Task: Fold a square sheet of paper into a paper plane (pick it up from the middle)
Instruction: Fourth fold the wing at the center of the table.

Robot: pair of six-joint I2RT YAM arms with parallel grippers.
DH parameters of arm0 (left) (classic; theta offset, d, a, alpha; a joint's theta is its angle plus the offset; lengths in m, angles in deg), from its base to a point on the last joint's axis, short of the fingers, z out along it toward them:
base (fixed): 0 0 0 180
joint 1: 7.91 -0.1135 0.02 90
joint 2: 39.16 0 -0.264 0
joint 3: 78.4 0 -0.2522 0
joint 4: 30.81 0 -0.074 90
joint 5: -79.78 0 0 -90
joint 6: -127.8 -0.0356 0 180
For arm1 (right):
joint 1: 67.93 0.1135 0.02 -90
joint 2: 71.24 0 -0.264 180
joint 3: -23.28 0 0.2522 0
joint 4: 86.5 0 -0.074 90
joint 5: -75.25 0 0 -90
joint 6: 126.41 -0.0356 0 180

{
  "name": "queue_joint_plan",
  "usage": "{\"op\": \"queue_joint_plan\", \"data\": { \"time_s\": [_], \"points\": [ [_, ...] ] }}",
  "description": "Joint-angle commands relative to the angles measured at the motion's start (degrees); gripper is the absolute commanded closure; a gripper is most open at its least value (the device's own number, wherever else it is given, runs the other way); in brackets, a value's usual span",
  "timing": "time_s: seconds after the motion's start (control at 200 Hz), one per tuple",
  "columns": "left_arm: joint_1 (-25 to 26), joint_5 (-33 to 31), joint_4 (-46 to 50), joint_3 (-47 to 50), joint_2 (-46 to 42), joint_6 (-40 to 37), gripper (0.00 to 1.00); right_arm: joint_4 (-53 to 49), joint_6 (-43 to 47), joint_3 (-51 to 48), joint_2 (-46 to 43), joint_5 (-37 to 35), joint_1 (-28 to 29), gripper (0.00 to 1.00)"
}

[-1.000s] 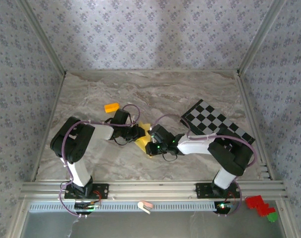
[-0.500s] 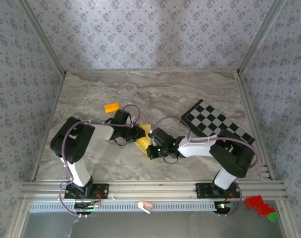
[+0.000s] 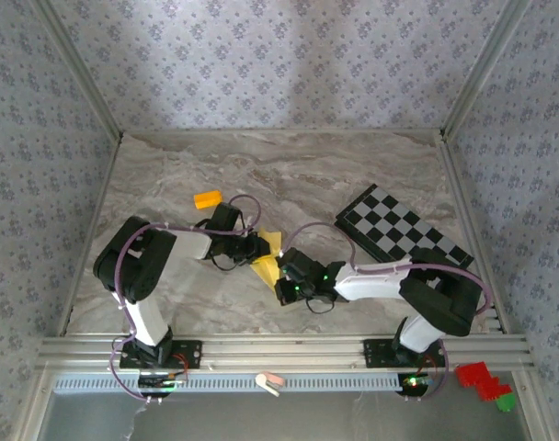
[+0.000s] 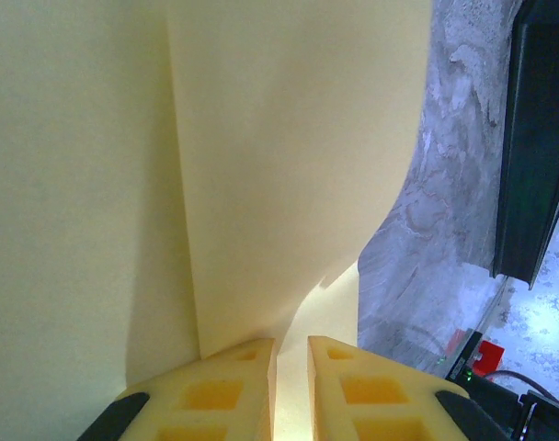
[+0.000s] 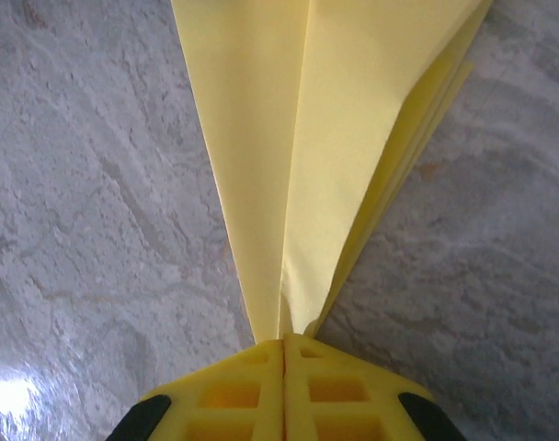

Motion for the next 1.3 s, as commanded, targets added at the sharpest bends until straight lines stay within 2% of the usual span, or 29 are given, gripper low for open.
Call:
{"op": "queue_joint_plan", "data": {
  "time_s": [0.0,0.255,0.355,0.705,0.865,1.299],
  "points": [
    [-0.68,-4.67,3.63,1.43,1.89,-1.54,0.83,-10.79,-0.34,-2.40,-1.26,1.06,1.24,0.92],
    [-0.65,-4.49,3.63,1.08,2.33,-1.54,0.83,-12.41,3.15,-0.29,-11.27,-0.60,-0.02,0.91],
    [-0.62,-4.45,3.80,1.00,2.37,-1.76,0.83,-10.72,3.31,1.31,-12.72,-0.92,-0.61,0.90],
    [-0.58,-4.36,3.98,0.73,2.60,-1.75,0.82,-4.43,7.96,12.17,2.01,5.22,-2.73,0.90],
    [-0.66,-4.40,4.63,0.32,2.68,-2.15,0.83,-3.52,7.53,13.61,7.73,8.59,-5.58,0.91],
    [-0.68,-4.58,5.29,-0.06,2.85,-2.52,0.82,-0.73,4.18,3.88,6.97,7.49,-4.97,0.93]
  ]
}}
